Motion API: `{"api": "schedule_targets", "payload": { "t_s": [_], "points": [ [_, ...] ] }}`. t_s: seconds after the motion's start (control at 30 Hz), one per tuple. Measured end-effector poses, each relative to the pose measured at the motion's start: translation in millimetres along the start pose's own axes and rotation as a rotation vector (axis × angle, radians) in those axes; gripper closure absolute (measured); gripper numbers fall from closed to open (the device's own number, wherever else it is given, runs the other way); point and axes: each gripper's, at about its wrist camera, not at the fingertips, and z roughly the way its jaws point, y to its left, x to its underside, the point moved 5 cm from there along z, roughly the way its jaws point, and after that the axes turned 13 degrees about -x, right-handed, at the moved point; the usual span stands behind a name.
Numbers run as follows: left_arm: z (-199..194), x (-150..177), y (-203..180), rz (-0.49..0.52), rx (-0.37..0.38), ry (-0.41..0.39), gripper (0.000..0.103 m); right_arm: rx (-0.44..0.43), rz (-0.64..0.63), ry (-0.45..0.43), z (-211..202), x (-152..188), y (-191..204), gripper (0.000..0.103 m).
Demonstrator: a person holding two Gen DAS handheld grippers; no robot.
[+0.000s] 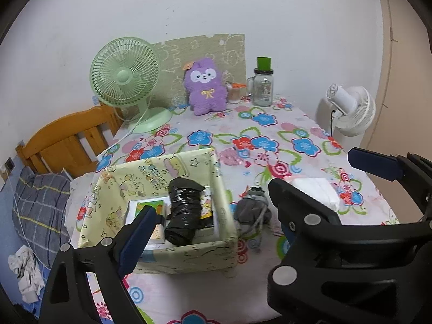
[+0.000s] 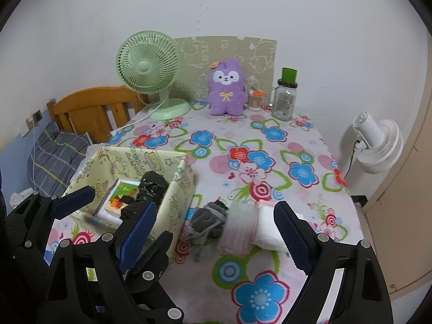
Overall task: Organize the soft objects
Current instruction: 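Move both tools toward the clear pack and white folded cloth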
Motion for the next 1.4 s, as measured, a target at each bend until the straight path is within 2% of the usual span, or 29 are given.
{"api": "schedule_targets", "payload": {
  "t_s": [0.63,1.4],
  "points": [
    [-19.6,-2.2,-43.7,0.046,0.051,-0.034,0.008,0.051,0.034,-0.038,-30.5,13.7,-36.0,0.012],
    [-22.7,-3.3,-91.6,0.077,0.128,-0.033,0.008,0.082,0.067,-0.039,-43.0,28.0,-78.2,0.012]
  ]
}}
